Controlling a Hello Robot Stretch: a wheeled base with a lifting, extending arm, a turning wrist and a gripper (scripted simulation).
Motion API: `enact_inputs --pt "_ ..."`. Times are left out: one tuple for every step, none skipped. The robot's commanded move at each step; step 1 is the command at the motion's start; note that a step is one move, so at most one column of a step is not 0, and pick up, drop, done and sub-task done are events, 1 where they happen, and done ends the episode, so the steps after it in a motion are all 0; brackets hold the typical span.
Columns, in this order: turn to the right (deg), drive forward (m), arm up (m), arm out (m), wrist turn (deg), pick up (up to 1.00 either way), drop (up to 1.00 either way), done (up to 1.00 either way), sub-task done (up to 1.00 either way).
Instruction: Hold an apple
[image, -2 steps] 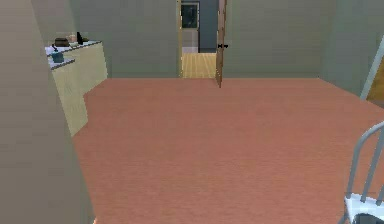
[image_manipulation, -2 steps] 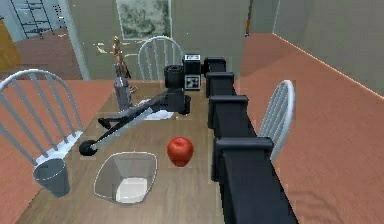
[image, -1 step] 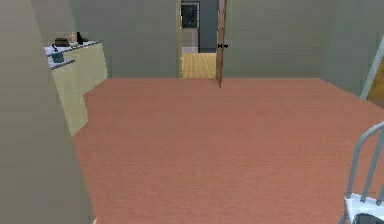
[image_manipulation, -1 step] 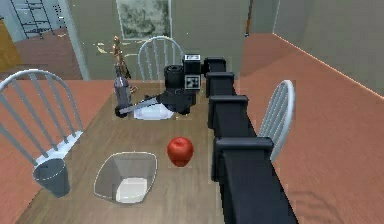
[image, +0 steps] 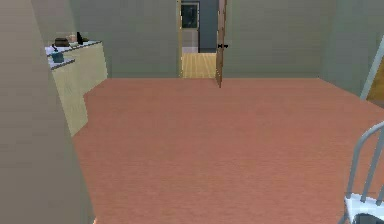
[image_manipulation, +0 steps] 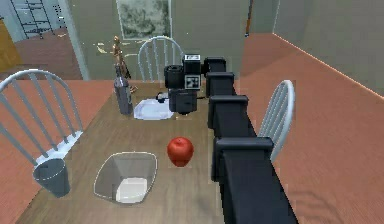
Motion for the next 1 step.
enact_inputs --pt "0.0 0.0 -0.28 0.0 0.0 0.0 0.0 0.0 0.0"
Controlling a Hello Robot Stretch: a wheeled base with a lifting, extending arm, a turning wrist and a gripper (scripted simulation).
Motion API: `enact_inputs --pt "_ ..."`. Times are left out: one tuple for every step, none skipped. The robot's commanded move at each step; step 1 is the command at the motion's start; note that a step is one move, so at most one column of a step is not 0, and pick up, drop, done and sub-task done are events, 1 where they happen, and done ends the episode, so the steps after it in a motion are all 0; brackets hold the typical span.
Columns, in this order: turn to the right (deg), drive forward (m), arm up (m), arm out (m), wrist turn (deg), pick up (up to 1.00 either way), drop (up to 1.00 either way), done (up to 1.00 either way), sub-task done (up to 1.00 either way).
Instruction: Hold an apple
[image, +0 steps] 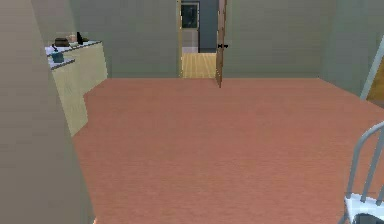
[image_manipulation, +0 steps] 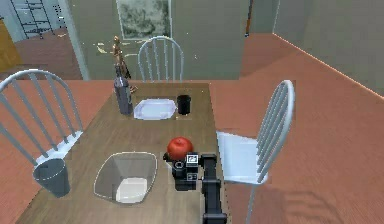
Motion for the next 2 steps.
enact_inputs --pt "0.0 0.0 0.0 0.0 0.0 1.0 0.0 0.0 0.0" --pt "0.0 0.0 0.1 0.0 0.0 0.0 0.0 0.0 0.0"
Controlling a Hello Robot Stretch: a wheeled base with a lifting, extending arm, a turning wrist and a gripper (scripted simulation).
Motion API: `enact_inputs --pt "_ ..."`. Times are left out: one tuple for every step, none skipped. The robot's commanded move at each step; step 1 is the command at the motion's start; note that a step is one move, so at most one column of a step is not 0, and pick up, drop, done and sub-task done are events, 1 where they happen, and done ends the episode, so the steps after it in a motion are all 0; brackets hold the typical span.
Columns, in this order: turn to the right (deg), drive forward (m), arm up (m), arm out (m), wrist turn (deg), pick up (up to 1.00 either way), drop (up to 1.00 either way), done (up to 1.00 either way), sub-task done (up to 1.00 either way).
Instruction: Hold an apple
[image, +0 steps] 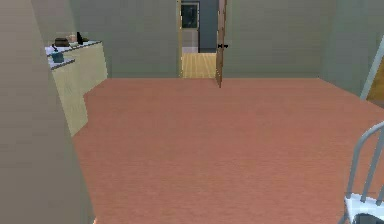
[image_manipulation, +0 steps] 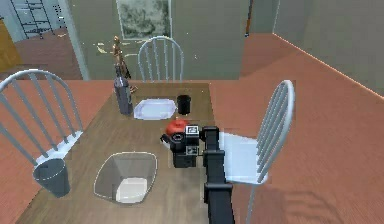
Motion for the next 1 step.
enact_inputs --pt "0.0 0.0 0.0 0.0 0.0 0.0 0.0 1.0 0.0"
